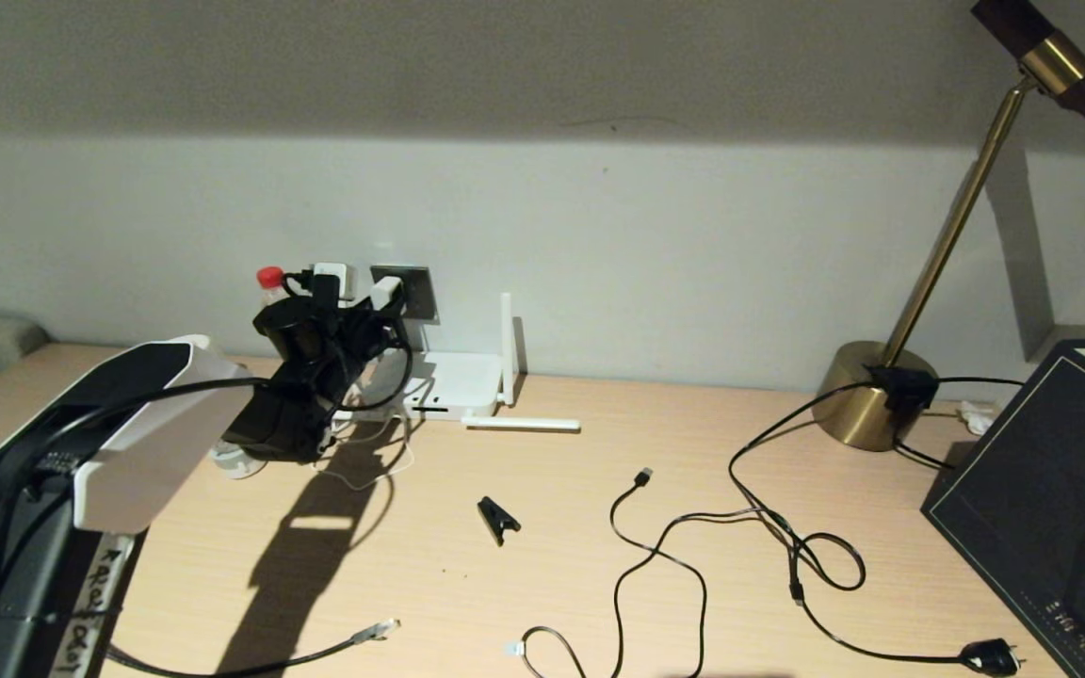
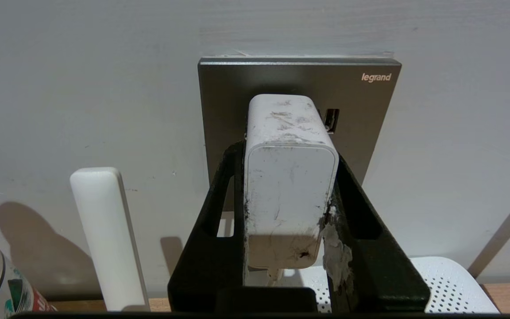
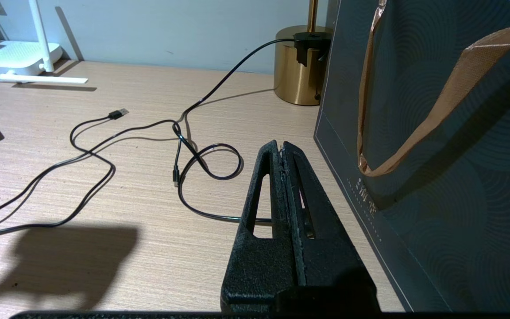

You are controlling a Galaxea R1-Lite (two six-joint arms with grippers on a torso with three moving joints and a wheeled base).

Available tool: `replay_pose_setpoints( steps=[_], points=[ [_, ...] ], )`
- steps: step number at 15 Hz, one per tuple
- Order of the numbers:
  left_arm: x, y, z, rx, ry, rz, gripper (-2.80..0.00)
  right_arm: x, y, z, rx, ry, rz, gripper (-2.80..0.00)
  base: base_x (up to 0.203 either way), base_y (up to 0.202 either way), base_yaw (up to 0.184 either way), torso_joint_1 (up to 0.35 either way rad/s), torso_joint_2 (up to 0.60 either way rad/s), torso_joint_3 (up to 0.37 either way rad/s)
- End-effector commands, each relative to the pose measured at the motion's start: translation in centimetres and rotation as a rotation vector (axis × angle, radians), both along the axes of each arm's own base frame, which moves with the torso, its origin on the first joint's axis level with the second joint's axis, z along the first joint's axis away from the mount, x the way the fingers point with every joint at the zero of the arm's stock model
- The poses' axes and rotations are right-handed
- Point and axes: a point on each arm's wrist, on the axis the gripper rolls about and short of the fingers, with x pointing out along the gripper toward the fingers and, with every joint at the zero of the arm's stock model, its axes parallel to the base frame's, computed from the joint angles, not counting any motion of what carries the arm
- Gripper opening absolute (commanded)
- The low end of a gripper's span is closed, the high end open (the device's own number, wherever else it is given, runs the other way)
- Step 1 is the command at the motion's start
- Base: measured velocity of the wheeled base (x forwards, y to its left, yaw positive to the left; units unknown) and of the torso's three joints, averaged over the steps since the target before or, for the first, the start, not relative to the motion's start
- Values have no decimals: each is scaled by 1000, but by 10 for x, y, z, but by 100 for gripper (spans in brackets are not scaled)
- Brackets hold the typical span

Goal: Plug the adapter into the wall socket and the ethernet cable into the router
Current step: Plug plug into socket

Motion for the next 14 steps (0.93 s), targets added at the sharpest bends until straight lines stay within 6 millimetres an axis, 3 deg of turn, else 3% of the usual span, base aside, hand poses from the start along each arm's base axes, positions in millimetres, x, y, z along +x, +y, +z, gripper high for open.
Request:
replay_pose_setpoints(
  steps=[1,14],
  points=[
    [3,-1,-1,-1,-15,-1,-280,3,0,-10,-1,36,1,-280,0,0,0,0,0,0],
    [15,-12,-14,-9,-31,5,-280,3,0,-10,-1,36,1,-280,0,0,0,0,0,0]
  ],
)
